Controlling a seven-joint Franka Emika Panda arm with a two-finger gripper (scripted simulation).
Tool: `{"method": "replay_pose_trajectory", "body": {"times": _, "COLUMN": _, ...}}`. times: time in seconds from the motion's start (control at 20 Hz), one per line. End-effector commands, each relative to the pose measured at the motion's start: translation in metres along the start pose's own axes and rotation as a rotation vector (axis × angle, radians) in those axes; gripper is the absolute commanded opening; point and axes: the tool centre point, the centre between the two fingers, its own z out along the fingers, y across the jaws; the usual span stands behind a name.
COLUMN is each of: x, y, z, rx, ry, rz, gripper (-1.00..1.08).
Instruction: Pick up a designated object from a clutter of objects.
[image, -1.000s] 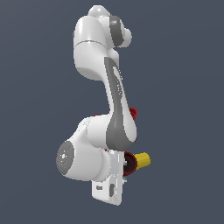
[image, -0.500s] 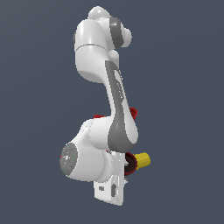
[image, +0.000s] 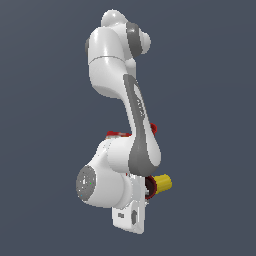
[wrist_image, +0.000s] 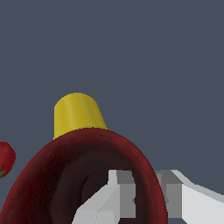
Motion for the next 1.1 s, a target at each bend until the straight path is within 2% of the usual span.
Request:
{"method": "replay_pose_trajectory", "body": {"times": 0.0, "x": 0.0, "y": 0.0, "z": 0.0, "rx": 0.0, "ry": 0.0, "rz": 0.0, "gripper": -1.0}}
{"method": "replay_pose_trajectory", "body": {"times": 0.6, "x": 0.002, "y": -0.004, "z": -0.004, "rx": 0.0, "ry": 0.0, "rz": 0.0, "gripper": -1.0}}
{"method": "replay_pose_trajectory", "body": {"times": 1.05, "x": 0.011, "y": -0.023, "z": -0.023, "rx": -0.001, "ry": -0.001, "rz": 0.0, "gripper": -1.0}}
